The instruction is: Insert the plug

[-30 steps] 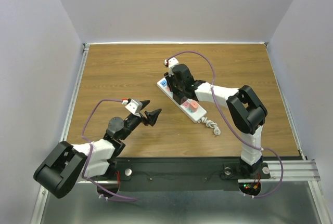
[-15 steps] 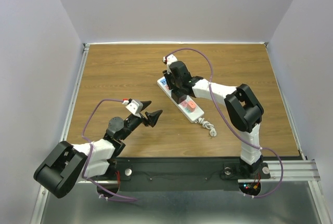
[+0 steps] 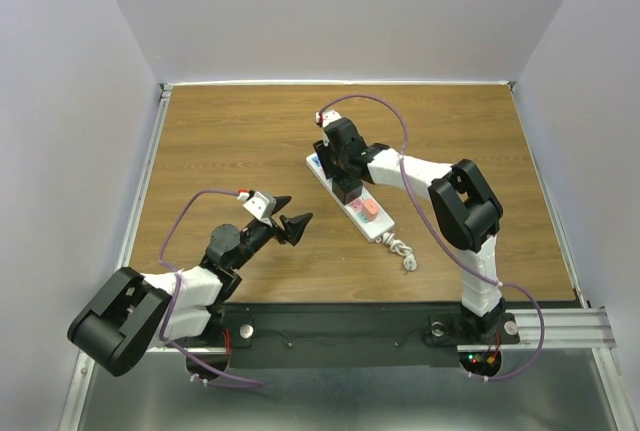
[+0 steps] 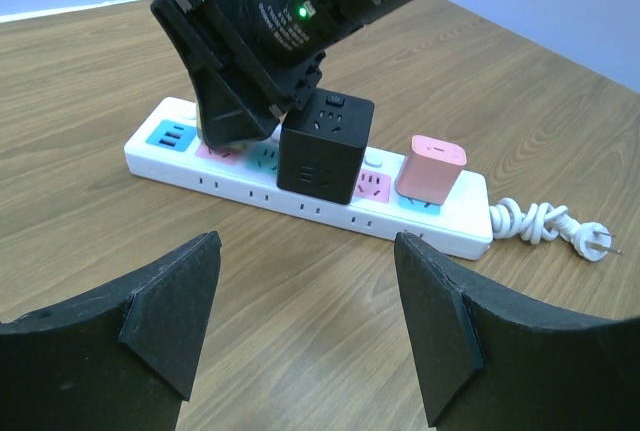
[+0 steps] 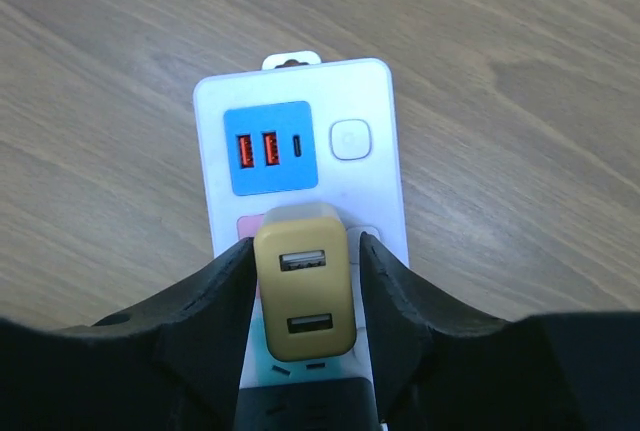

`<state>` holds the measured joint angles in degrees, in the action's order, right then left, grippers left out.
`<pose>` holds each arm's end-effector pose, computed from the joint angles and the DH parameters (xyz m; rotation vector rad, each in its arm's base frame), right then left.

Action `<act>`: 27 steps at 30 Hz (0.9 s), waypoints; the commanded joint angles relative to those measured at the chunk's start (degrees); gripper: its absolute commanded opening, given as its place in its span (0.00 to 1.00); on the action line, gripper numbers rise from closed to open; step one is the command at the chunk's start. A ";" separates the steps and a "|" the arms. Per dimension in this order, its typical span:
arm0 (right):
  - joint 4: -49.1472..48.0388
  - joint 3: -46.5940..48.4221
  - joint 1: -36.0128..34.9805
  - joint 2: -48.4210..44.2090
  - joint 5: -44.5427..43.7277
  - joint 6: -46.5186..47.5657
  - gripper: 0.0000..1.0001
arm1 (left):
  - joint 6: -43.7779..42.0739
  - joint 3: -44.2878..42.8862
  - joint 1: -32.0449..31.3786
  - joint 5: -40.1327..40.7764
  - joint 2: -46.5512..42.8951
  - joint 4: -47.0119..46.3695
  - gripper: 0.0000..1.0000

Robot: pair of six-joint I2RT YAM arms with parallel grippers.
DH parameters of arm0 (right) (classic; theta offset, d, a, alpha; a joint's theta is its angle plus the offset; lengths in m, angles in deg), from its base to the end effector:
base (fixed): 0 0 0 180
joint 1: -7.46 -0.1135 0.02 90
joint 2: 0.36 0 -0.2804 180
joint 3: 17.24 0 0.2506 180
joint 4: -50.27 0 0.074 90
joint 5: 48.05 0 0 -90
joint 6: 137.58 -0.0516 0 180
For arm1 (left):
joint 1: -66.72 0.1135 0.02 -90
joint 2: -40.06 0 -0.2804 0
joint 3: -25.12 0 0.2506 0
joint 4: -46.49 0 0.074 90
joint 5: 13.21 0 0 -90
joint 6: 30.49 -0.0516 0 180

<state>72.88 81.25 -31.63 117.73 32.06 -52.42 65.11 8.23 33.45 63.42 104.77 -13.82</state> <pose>0.3786 0.2961 0.1929 -0.5931 2.2243 0.1966 0.1521 -0.1141 0.2082 0.5263 1.2933 -0.7254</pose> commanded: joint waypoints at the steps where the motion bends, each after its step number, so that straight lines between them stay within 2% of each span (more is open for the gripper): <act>1: 13.48 -0.18 0.07 3.91 0.49 -0.61 0.51 | 0.37 -1.37 0.23 0.27 -0.02 -8.09 0.81; 10: 11.20 1.14 0.15 1.37 -2.32 -0.87 0.60 | 0.55 -1.19 0.32 -0.08 -0.19 -8.27 0.81; 15: 10.40 3.16 0.15 -0.57 -3.56 0.09 0.62 | 0.63 -1.19 0.41 -0.17 0.07 -8.44 0.81; 27: 9.88 5.18 0.24 -3.03 -4.18 2.20 0.59 | 0.81 -1.19 0.76 -0.17 0.42 -8.62 0.81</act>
<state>80.92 84.31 -31.63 117.77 28.96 -51.96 65.81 8.23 33.82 63.47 104.99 -13.82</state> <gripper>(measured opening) 0.595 0.808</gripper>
